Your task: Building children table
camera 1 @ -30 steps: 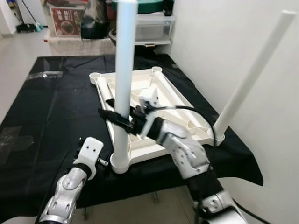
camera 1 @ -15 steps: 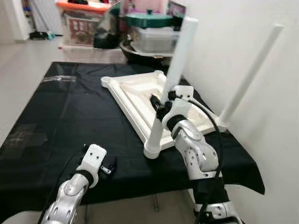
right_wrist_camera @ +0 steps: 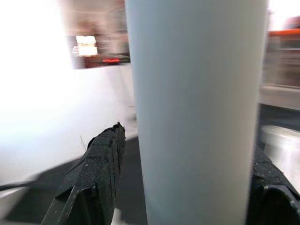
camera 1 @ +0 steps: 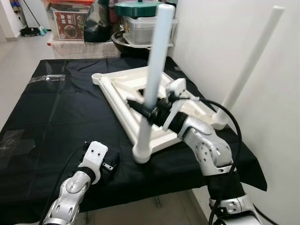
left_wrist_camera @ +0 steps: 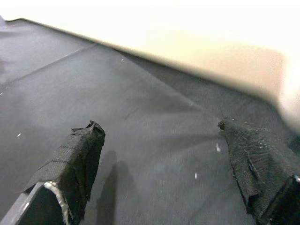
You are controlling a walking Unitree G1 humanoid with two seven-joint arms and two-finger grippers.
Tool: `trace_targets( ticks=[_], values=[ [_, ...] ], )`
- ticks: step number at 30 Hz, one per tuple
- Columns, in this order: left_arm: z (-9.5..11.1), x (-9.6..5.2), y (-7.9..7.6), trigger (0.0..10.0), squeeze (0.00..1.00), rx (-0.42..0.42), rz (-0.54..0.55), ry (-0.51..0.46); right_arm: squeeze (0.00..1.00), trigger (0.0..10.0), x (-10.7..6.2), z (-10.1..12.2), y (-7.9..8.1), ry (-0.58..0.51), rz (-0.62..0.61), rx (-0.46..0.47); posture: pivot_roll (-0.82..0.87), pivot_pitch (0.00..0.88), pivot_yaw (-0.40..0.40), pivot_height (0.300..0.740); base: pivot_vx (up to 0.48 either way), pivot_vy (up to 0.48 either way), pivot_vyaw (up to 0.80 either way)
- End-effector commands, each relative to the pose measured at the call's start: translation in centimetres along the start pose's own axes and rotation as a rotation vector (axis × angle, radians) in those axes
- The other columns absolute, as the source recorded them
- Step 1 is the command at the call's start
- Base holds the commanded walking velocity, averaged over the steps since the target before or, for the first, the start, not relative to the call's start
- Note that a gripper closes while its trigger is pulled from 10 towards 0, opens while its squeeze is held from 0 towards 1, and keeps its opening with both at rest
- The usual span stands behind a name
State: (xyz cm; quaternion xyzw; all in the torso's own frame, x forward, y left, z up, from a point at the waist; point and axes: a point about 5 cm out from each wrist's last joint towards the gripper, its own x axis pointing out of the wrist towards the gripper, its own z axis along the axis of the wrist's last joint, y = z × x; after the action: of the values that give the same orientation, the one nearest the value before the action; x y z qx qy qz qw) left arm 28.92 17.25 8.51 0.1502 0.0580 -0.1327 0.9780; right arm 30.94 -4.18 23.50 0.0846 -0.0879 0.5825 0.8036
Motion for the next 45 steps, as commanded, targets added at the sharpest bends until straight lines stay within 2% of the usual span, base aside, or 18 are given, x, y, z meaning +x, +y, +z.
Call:
trace_targets(
  ticks=[1, 6, 7, 9, 15, 20, 24, 26, 27, 28, 29, 32, 33, 38, 39, 41, 42, 45],
  values=[
    [-0.8, 0.0, -0.4, 10.0, 0.00, -0.005, -0.014, 0.043, 0.00, 10.0, 1.2, -1.2, 1.8, 0.007, 0.182, 0.089, 0.17, 0.000, -0.097, 0.740, 0.000, 0.000, 0.00],
    [-0.5, 0.1, 0.0, 10.0, 0.00, -0.004, -0.002, 0.033, 0.00, 10.0, 2.8, -2.2, 2.7, 0.014, 0.241, 0.110, 0.18, 0.000, -0.107, 0.740, 0.000, 0.000, 0.00],
    [-0.5, 0.1, 0.1, 10.0, 0.00, -0.004, 0.002, 0.034, 0.00, 4.5, 3.3, -2.4, 2.9, 0.017, 0.244, 0.110, 0.18, 0.000, -0.107, 0.740, 0.000, 0.000, 0.00],
    [-0.9, -0.2, 0.0, 10.0, 0.00, -0.003, 0.006, 0.042, 0.00, 0.0, 3.7, -3.2, 2.7, 0.025, 0.209, 0.117, 0.18, 0.000, -0.109, 0.740, 0.000, 0.000, 0.00],
    [-1.2, -0.6, -0.5, 10.0, 0.00, -0.012, -0.002, 0.048, 0.00, 0.0, 2.0, -6.6, -2.0, 0.215, -0.371, 0.047, 0.17, 0.000, -0.103, 0.740, 0.000, 0.000, 0.00],
    [-1.4, -0.7, -0.3, 10.0, 0.00, -0.008, -0.002, 0.056, 0.00, 0.0, -6.3, -8.8, -6.7, 0.368, -1.130, 0.050, 0.14, 0.000, -0.079, 0.740, 0.000, 0.000, 0.00],
    [-1.5, -0.6, -0.3, 10.0, 0.00, -0.006, -0.010, 0.059, 0.00, 0.0, -8.5, -8.4, -7.1, 0.347, -1.348, 0.056, 0.12, 0.000, -0.066, 0.740, 0.000, 0.000, 0.00],
    [-1.5, -0.6, -0.3, 10.0, 0.00, -0.006, -0.010, 0.059, 0.00, 0.0, -8.5, -8.4, -7.1, 0.347, -1.348, 0.056, 0.12, 0.000, -0.066, 0.740, 0.000, 0.000, 0.00],
    [-1.2, -0.3, -0.6, 10.0, 0.00, -0.004, -0.023, 0.053, 0.00, 2.5, -8.5, -7.9, -6.7, 0.324, -1.362, 0.059, 0.12, 0.000, -0.059, 0.740, 0.000, 0.000, 0.00],
    [-1.2, -0.3, -0.6, 10.0, 0.00, -0.004, -0.023, 0.053, 0.00, 2.5, -8.5, -7.9, -6.7, 0.324, -1.362, 0.059, 0.12, 0.000, -0.059, 0.740, 0.000, 0.000, 0.00],
    [-1.0, -0.1, -0.7, 10.0, 0.00, -0.002, -0.030, 0.047, 0.00, 10.0, -8.1, -7.6, -6.3, 0.310, -1.345, 0.053, 0.13, 0.000, -0.060, 0.740, 0.000, 0.000, 0.00],
    [-0.8, 0.0, -0.5, 10.0, 0.00, 0.000, -0.029, 0.044, 0.00, 10.0, -7.3, -7.3, -5.8, 0.292, -1.279, 0.057, 0.13, 0.000, -0.064, 0.740, 0.000, 0.000, 0.00],
    [-0.9, -0.1, -0.2, 10.0, 0.00, 0.004, -0.022, 0.047, 1.00, 10.0, -6.3, -7.0, -5.5, 0.264, -1.207, 0.060, 0.13, 0.000, -0.068, 0.740, 0.000, 0.000, 0.00],
    [-1.3, -0.3, 0.2, 10.0, 0.00, 0.005, -0.009, 0.056, 1.00, 10.0, -4.7, -6.7, -5.2, 0.225, -1.099, 0.085, 0.13, 0.000, -0.072, 0.740, 0.000, 0.000, 0.00],
    [-1.3, -0.4, 0.0, 10.0, 0.00, 0.002, -0.009, 0.057, 0.79, 10.0, -3.7, -6.2, -5.1, 0.202, -0.995, 0.092, 0.14, 0.000, -0.071, 0.740, 0.000, 0.000, 0.00],
    [-1.3, -0.4, 0.0, 10.0, 0.00, 0.002, -0.009, 0.057, 0.79, 10.0, -3.7, -6.2, -5.1, 0.202, -0.995, 0.092, 0.14, 0.000, -0.071, 0.740, 0.000, 0.000, 0.00],
    [-1.3, -0.4, -0.2, 10.0, 0.00, 0.000, -0.013, 0.056, 0.00, 10.0, -2.9, -5.8, -5.0, 0.190, -0.906, 0.095, 0.14, 0.000, -0.074, 0.740, 0.000, 0.000, 0.00],
    [-1.1, -0.2, -0.1, 10.0, 0.00, 0.003, -0.014, 0.050, 0.00, 10.0, -1.6, -4.9, -4.8, 0.121, -0.541, 0.103, 0.16, 0.000, -0.082, 0.740, 0.000, 0.000, 0.00]
  ],
)
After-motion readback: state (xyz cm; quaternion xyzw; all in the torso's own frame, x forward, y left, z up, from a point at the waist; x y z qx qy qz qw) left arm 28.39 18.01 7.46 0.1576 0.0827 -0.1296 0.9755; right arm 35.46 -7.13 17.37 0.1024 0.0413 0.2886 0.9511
